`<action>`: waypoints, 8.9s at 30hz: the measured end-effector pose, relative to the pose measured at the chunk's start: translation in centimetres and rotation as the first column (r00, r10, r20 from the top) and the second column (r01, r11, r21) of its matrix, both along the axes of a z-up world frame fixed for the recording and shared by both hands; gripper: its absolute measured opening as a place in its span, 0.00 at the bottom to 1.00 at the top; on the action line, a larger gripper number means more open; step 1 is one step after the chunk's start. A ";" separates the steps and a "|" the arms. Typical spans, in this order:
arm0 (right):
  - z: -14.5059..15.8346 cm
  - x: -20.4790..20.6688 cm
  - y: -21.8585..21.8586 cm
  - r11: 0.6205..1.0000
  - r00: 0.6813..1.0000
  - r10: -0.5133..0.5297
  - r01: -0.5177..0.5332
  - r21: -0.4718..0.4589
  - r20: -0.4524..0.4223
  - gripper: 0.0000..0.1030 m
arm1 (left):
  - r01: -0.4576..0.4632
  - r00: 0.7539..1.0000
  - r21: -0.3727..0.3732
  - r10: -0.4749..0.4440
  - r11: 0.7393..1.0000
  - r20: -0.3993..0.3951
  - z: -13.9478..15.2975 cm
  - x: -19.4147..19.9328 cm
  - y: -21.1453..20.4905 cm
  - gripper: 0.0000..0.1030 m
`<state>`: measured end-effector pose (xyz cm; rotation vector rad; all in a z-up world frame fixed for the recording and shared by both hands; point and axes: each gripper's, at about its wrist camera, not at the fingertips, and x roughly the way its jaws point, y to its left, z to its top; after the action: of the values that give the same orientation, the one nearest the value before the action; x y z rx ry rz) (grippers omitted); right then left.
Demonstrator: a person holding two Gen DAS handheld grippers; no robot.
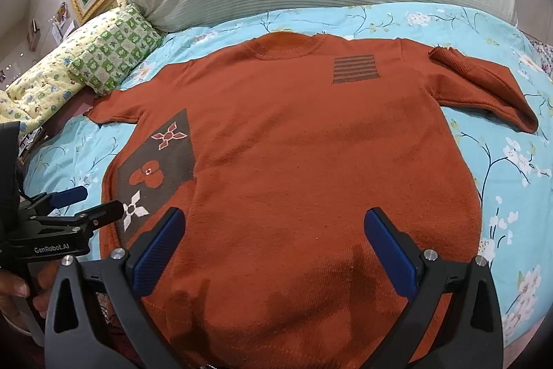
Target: Fold small clothes
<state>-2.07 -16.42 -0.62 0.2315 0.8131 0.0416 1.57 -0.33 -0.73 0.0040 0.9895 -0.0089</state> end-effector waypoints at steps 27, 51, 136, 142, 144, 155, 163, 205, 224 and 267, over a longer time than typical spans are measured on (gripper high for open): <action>1.4 13.6 -26.9 0.955 0.961 -0.277 0.272 -0.120 -0.025 1.00 | 0.024 1.000 0.019 -0.025 1.000 0.018 1.3 13.8 1.2 0.97; 4.6 20.4 -12.7 0.973 0.995 0.033 -0.052 0.226 0.090 0.10 | -0.078 0.997 -0.142 0.073 0.987 -0.040 -1.3 15.1 6.4 0.97; 0.4 13.0 -5.9 0.972 0.995 -0.090 0.096 0.214 -0.038 0.73 | -0.417 0.852 -0.561 0.523 0.715 0.033 -3.4 14.2 33.1 0.67; 0.5 13.9 -3.5 0.976 0.997 -0.044 0.056 0.212 -0.062 0.73 | -0.468 0.790 -0.641 0.613 0.609 0.007 -4.7 16.7 41.4 0.67; 0.5 14.2 -2.6 0.978 0.998 -0.023 0.037 0.207 -0.067 0.73 | -0.463 0.777 -0.661 0.629 0.591 0.018 -4.9 18.1 43.4 0.67; 0.2 14.4 -1.3 0.982 0.996 0.004 0.013 0.189 -0.089 0.73 | -0.411 0.806 -0.652 0.588 0.637 0.067 -3.5 22.3 45.1 0.22; 0.0 12.7 -3.6 0.973 0.993 -0.072 0.090 0.210 -0.090 0.73 | -0.181 0.865 -0.592 0.414 0.785 0.285 4.0 21.5 36.2 0.10; 0.8 14.7 -0.8 0.995 0.997 0.081 -0.081 0.063 -0.008 0.73 | 0.051 0.997 -0.345 -0.027 0.937 0.076 -4.1 13.1 10.6 0.73; -2.9 23.4 9.8 0.850 0.937 0.339 -0.343 -0.399 -0.083 0.07 | -0.098 0.993 -0.224 0.111 0.970 0.047 -5.8 15.5 13.7 0.80; -1.6 10.1 -14.8 0.894 0.930 -0.361 0.364 0.262 -0.062 0.58 | -0.220 0.975 -0.283 0.219 0.934 -0.035 -4.7 12.6 15.7 0.81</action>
<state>8.06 -31.22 -2.26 0.6405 0.7632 -0.2038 14.15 15.37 -5.43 -0.3726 0.9799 0.0535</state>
